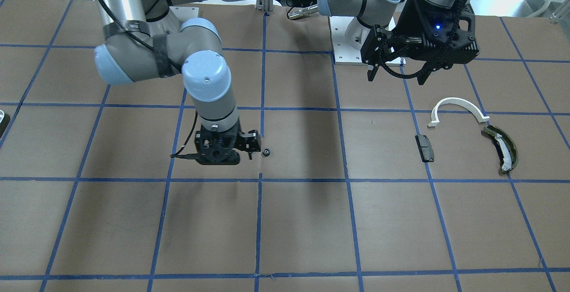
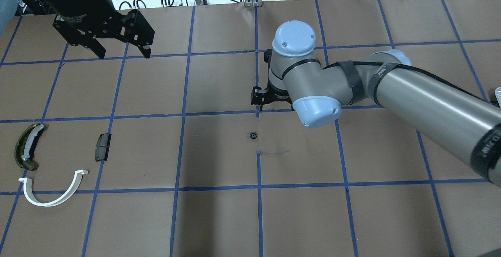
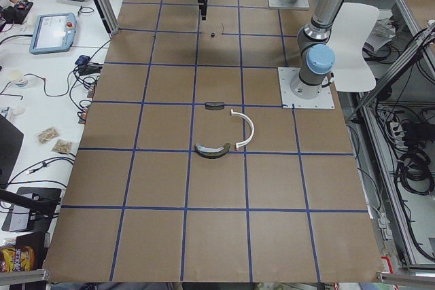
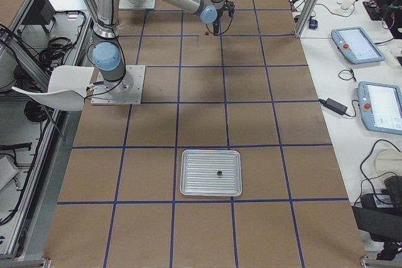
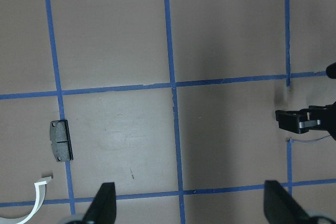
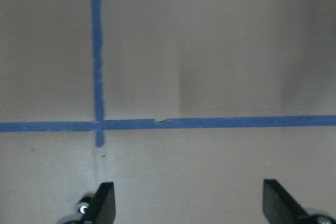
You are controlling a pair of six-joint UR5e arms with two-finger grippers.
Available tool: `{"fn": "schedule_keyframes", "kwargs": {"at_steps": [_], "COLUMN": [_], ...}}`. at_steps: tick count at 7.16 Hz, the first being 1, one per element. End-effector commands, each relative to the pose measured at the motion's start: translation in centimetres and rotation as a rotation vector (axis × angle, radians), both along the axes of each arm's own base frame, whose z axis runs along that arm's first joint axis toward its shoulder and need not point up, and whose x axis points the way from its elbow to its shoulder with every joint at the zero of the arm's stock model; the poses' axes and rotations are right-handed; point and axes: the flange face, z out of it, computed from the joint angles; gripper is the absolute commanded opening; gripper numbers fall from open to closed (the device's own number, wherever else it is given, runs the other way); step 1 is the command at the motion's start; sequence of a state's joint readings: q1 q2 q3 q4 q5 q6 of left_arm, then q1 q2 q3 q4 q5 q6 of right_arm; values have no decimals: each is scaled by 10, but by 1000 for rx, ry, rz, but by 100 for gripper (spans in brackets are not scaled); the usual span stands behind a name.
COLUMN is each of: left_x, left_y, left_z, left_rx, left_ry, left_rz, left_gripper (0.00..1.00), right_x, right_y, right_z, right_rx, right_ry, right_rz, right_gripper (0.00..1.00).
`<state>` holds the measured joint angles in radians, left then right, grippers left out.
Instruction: Place bearing gear from tray to pile
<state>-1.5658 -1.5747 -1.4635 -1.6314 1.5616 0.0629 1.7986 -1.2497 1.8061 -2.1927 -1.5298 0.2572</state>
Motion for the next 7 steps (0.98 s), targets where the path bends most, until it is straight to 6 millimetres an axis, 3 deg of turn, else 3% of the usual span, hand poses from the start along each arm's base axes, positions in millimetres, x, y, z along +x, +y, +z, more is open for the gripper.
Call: {"fn": "schedule_keyframes", "kwargs": {"at_steps": [1,3,4,5,6,7], "left_x": [-9,-52,-71,-97,-122,-140], "left_y": [-5,-1,-1,-6,-14,-11], "left_z": [-20,-38,-62,-92,-131,-168], "left_rx": [36,83,123,98,0,-57], "left_ry": [7,72,65,67,84,94], "left_rz": [-17,2,-22,-75,-107,-88], "left_gripper": [100,100,100,100,100,100], "right_x": [-148,-312,-387,-450,-502,-546], "right_y": [-25,-21,-9,5,22,25], "right_z": [53,74,70,69,63,45], "right_rx": [-10,1,15,12,12,-3], "right_ry": [45,64,63,74,75,97], "right_rz": [-21,-36,5,-6,-16,-26], "right_gripper": [100,100,100,100,100,100]}}
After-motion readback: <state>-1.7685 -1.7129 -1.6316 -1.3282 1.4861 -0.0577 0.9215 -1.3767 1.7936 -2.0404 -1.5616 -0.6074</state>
